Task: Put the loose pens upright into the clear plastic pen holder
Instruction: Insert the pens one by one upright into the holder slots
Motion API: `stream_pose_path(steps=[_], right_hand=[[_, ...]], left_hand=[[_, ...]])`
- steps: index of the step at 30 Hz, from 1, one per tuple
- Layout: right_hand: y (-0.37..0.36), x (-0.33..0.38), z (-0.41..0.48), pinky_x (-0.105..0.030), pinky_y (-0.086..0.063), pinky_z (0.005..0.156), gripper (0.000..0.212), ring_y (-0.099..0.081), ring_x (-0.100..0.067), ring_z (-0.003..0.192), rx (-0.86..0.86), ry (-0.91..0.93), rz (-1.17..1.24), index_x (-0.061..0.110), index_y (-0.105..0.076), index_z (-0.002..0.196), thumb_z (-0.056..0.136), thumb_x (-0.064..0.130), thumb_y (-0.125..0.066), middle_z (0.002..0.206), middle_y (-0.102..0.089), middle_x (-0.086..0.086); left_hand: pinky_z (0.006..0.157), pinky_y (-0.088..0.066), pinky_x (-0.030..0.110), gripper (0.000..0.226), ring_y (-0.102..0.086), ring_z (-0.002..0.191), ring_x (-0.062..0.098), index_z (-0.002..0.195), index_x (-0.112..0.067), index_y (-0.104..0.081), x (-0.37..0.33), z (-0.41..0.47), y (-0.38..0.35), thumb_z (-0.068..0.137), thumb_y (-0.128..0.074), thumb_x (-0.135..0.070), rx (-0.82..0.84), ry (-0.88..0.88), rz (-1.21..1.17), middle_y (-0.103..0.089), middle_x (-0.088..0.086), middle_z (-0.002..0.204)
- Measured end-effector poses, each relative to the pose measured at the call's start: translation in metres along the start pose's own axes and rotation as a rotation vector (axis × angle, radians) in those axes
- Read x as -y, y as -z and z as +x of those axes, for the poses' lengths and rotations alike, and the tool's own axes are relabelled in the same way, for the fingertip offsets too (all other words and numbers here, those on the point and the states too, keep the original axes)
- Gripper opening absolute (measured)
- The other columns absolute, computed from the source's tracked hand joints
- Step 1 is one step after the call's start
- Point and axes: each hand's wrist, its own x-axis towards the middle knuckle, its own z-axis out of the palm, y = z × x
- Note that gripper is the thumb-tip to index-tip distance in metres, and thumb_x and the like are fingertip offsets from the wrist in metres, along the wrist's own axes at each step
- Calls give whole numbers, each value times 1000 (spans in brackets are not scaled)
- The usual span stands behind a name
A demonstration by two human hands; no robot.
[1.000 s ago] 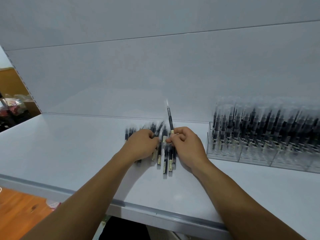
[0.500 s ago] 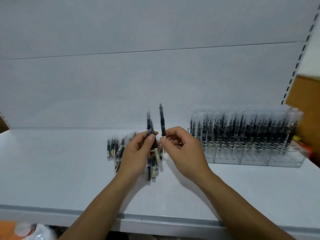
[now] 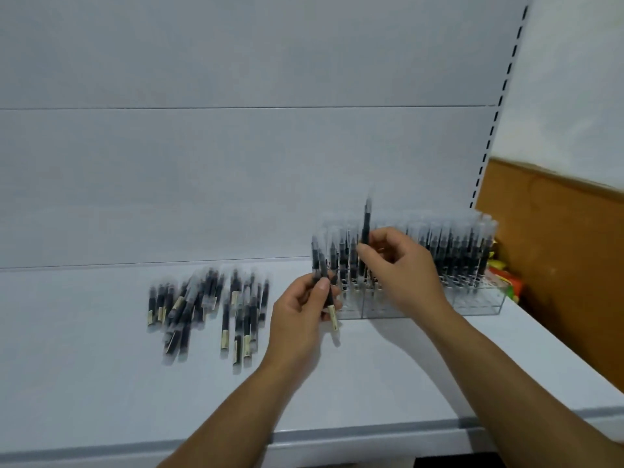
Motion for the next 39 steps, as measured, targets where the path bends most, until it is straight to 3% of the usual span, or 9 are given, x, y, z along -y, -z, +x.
stream_pose_path(steps=[4, 9, 17, 20, 24, 28, 30, 35, 39], right_hand=[[-2, -7, 8, -19, -49, 65, 17, -55, 2, 66, 3, -6, -69, 41, -57, 86, 89, 28, -68, 76, -61, 13], [-10, -11, 9, -24, -52, 72, 13, -59, -2, 72, 58, -6, -204, 29, -58, 94, 89, 27, -69, 80, -62, 15], [-12, -9, 9, -27, -49, 69, 9, -60, -6, 76, 205, -13, -441, 33, -59, 84, 89, 36, -66, 73, -60, 19], [-11, -7, 10, -23, -40, 57, 16, -55, -1, 66, 223, 1, -492, 34, -59, 78, 91, 42, -62, 66, -58, 17], [-10, -7, 9, -23, -37, 56, 17, -55, -3, 64, 276, -23, -547, 33, -62, 75, 90, 41, -64, 64, -59, 15], [-4, -8, 4, -20, -41, 60, 11, -57, 3, 71, 235, -28, -485, 31, -71, 86, 89, 40, -66, 71, -62, 19], [0, -8, -2, -20, -42, 62, 10, -58, 3, 69, 161, -7, -407, 34, -70, 82, 89, 39, -66, 68, -63, 20], [-1, 1, -20, -14, -45, 60, 10, -54, 2, 60, 246, -58, 58, 32, -74, 82, 89, 36, -68, 73, -67, 16], [-3, 5, -22, -26, -48, 66, 7, -57, -9, 69, 279, -90, 116, 25, -75, 79, 86, 24, -73, 80, -69, 7]], left_hand=[[70, -57, 29, 17, -66, 75, 15, 105, -8, -69, 5, 2, 5, 93, -57, -12, 1, 11, 8, -71, 4, 79], [81, -54, 42, 23, -64, 77, 16, 111, -4, -67, 3, 1, 5, 92, -58, -14, 15, 17, 21, -71, 4, 82], [68, -56, 20, 20, -66, 72, 8, 111, -3, -65, 0, -3, 3, 96, -54, -8, 31, -28, 80, -72, -1, 77], [68, -57, 21, 20, -67, 72, 6, 112, -1, -64, -2, -4, 2, 96, -53, -7, 40, -33, 94, -72, -3, 75], [69, -57, 24, 19, -67, 71, 5, 111, -3, -64, -3, -5, 1, 96, -53, -6, 49, -35, 108, -72, -4, 75], [68, -57, 27, 17, -66, 71, 7, 107, -4, -66, -2, -5, 2, 96, -53, -6, 60, -19, 86, -71, -2, 76], [68, -57, 26, 15, -66, 71, 7, 104, -5, -67, -1, -4, 2, 95, -54, -6, 69, -15, 80, -71, -1, 76], [65, -55, 22, 14, -66, 73, 11, 93, -12, -74, 4, -2, 3, 87, -63, -8, 100, 16, 15, -72, 3, 78], [74, -56, 27, 21, -68, 84, 16, 99, -13, -75, 6, -2, 3, 80, -66, -15, 149, 33, 10, -73, 8, 90]])
